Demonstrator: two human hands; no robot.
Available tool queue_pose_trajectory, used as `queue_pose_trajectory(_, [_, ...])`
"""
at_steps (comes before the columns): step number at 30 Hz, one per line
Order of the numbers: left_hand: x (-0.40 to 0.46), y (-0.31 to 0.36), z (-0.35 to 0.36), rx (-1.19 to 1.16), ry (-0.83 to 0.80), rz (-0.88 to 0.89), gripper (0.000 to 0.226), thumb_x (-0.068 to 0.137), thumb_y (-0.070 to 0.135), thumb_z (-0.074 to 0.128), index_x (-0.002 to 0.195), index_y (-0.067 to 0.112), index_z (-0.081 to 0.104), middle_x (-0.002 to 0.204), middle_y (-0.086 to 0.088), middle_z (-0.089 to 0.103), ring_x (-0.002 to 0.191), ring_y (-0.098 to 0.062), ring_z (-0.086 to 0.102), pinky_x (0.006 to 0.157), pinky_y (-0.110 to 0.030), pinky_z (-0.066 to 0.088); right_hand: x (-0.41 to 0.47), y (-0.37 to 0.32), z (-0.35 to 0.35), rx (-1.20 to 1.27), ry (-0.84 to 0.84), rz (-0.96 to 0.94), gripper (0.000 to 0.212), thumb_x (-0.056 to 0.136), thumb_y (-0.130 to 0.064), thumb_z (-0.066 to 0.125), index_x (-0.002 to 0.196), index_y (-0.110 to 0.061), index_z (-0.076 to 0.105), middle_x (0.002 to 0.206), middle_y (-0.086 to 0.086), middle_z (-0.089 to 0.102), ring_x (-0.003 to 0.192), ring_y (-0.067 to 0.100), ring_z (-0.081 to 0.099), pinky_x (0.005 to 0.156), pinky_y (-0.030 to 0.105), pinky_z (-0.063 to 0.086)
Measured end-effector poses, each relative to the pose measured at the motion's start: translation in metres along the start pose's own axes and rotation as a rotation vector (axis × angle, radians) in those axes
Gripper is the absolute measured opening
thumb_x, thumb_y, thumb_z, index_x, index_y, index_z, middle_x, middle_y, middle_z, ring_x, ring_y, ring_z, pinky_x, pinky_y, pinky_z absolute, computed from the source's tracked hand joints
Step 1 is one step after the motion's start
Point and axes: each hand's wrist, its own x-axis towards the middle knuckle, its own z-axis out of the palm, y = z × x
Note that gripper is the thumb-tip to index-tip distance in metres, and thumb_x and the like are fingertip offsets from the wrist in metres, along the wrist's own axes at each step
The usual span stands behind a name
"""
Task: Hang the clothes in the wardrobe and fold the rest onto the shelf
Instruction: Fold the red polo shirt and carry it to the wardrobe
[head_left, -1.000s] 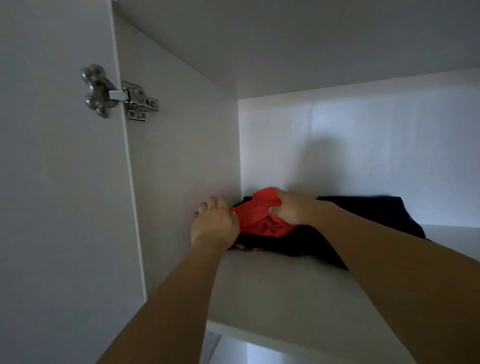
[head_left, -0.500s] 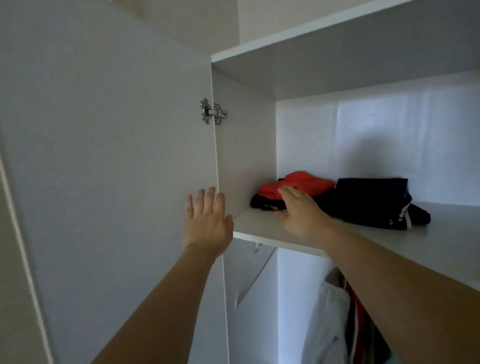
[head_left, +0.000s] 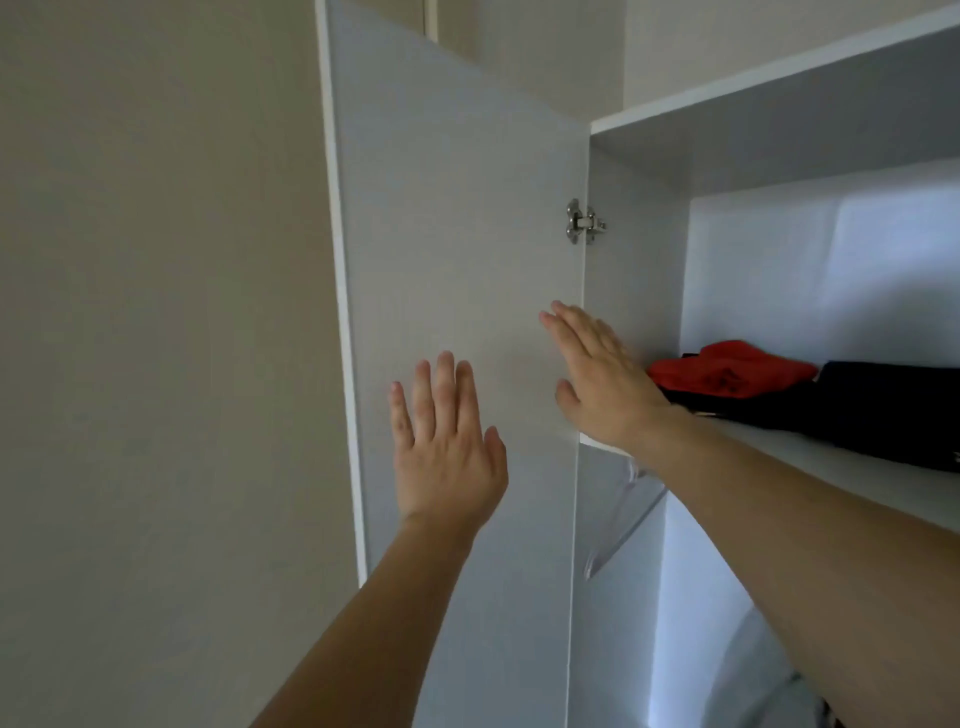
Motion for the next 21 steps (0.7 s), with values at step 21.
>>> queue_pose_trajectory(21, [-0.031,-0.053,-0.042,-0.632,-0.061,-0.571,0.024,0.1,0.025,0.032,0.111,0.009,0.047,0.112,-0.009,0.05,0.098,-0.034,0.052,0.083,-0.042,0.042,0.068,-0.1,-0.017,-0.554,0.313,-0.662,0.087,0.071,0.01,0.045,0.149,-0.024,0.028,0.158,0.002,0.019,0.145,0.03,0.018,0.118,0.05,0.015])
